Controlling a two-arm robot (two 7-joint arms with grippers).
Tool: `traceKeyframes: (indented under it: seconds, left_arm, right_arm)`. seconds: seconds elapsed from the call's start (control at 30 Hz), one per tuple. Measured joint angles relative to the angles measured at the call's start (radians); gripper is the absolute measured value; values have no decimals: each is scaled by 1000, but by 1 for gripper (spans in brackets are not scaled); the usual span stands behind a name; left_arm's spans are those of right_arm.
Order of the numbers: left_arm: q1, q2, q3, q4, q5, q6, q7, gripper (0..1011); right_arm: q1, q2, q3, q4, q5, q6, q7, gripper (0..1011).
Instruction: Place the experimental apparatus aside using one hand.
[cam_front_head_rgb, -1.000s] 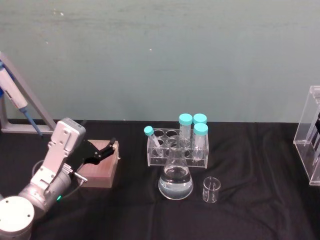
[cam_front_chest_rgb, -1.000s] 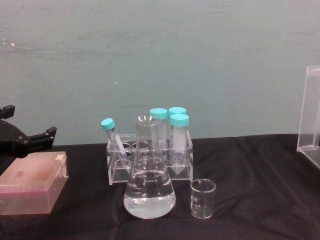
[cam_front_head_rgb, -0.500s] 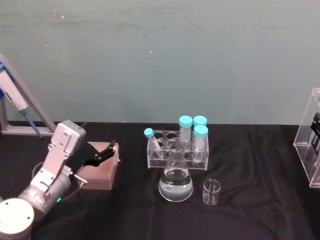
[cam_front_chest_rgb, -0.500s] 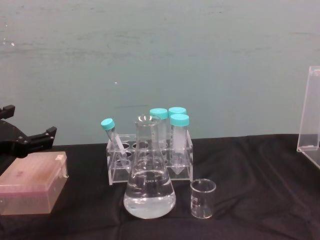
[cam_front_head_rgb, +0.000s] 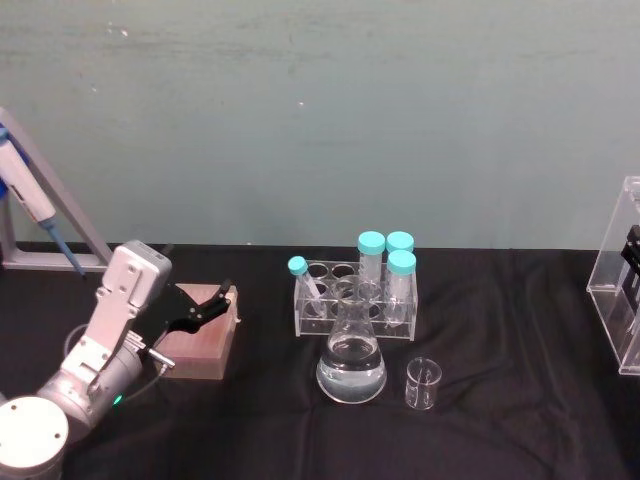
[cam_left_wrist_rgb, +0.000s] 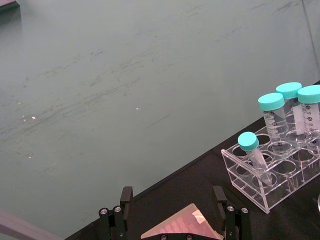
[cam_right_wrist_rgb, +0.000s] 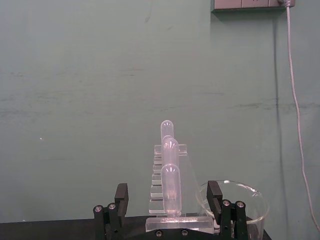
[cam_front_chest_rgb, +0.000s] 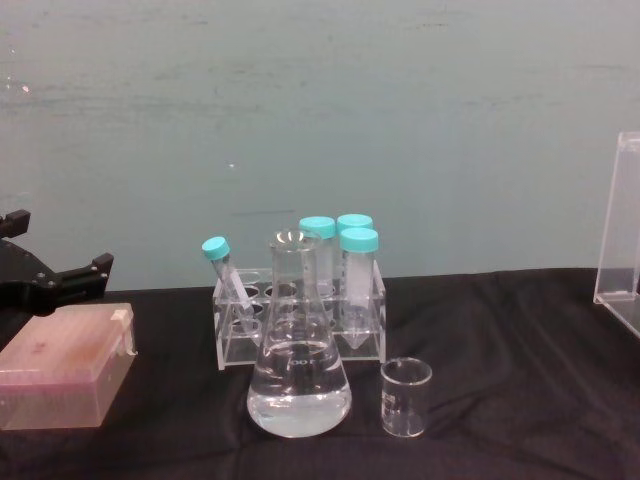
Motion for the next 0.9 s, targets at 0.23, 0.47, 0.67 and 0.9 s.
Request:
traceKeyframes:
  seconds: [0.23,0.47,0.67,0.9]
  left_arm:
    - [0,0,0,0,0,0,0,1000]
    - [0,0,0,0,0,0,0,1000]
    - [0,0,0,0,0,0,0,1000]
    - [0,0,0,0,0,0,0,1000]
  right_arm:
    - [-10,3,-5,-18,-4,-1,0,1003]
    - [-30,4,-12,-46,-17,-9,-4,1003]
    - [-50,2,-11,-74,-30,-14,-17,1003]
    - [-74,1,-5,-114,-47,-23,-31,1003]
